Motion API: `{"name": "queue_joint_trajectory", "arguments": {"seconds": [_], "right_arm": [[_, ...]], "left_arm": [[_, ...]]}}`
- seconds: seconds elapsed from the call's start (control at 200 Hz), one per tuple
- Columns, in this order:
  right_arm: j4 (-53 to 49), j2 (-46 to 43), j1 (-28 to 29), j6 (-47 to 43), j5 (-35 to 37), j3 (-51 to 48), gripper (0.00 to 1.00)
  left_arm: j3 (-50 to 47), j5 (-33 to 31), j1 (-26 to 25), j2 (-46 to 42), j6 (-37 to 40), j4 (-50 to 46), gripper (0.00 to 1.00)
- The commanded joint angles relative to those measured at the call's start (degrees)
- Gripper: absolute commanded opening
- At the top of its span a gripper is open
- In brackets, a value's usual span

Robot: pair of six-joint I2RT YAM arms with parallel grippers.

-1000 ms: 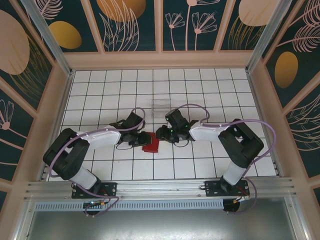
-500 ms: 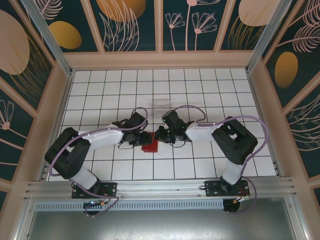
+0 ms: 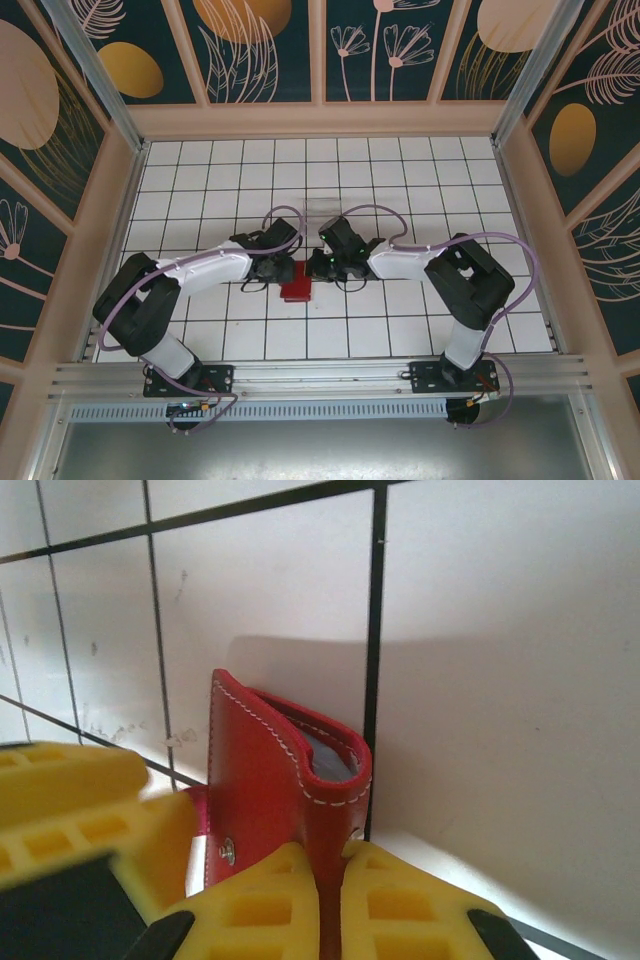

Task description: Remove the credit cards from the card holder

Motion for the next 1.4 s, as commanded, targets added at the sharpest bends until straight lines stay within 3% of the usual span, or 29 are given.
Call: {"name": "queue_joint_trajectory", "arguments": {"seconds": [0.0, 0.2, 0.415, 0.666, 0.731, 0.796, 0.886, 1.086, 1.286, 1.396], "right_arm": [[-8.91, 1.28, 0.32, -2.69, 3.26, 0.33, 0.0], [-9.48, 1.47, 0.24, -3.15, 3.24, 1.2, 0.0], [-9.37, 1.34, 0.29, -3.0, 3.26, 1.29, 0.0], [-9.56, 1.43, 0.28, -2.99, 3.46, 1.95, 0.02], [-9.55, 1.32, 0.28, -2.85, 3.54, 2.02, 0.03], [-9.55, 1.34, 0.27, -2.83, 3.63, 2.11, 0.03], [-9.71, 1.28, 0.27, -2.82, 3.68, 2.02, 0.04], [-9.73, 1.51, 0.27, -2.82, 3.68, 2.03, 0.04], [-9.93, 1.27, 0.33, -2.69, 3.89, 2.11, 0.04], [-10.41, 0.56, 0.28, -2.61, 4.41, 2.05, 0.13]], "left_arm": [[1.19, -6.18, 0.56, -0.92, 0.92, -4.69, 0.36], [-0.1, -2.43, 0.52, -1.54, 1.09, -1.56, 0.35], [-1.5, -1.39, 0.53, -2.52, 0.14, 1.43, 0.19], [-1.19, 0.29, 0.53, -3.03, 1.22, 1.76, 0.1], [-1.31, 1.13, 0.56, -3.17, 1.17, 2.15, 0.11], [-1.26, 1.73, 0.56, -2.76, 1.22, 1.84, 0.23], [-1.64, 2.5, 0.53, -1.8, 1.51, 1.26, 0.26], [-2.89, 3.56, 0.55, -1.13, 1.62, 1.24, 0.21], [-3.1, 3.91, 0.52, -2.52, 1.41, 2.37, 0.1], [-2.61, 3.37, 0.49, -4.53, 1.66, 1.78, 0.06]]}}
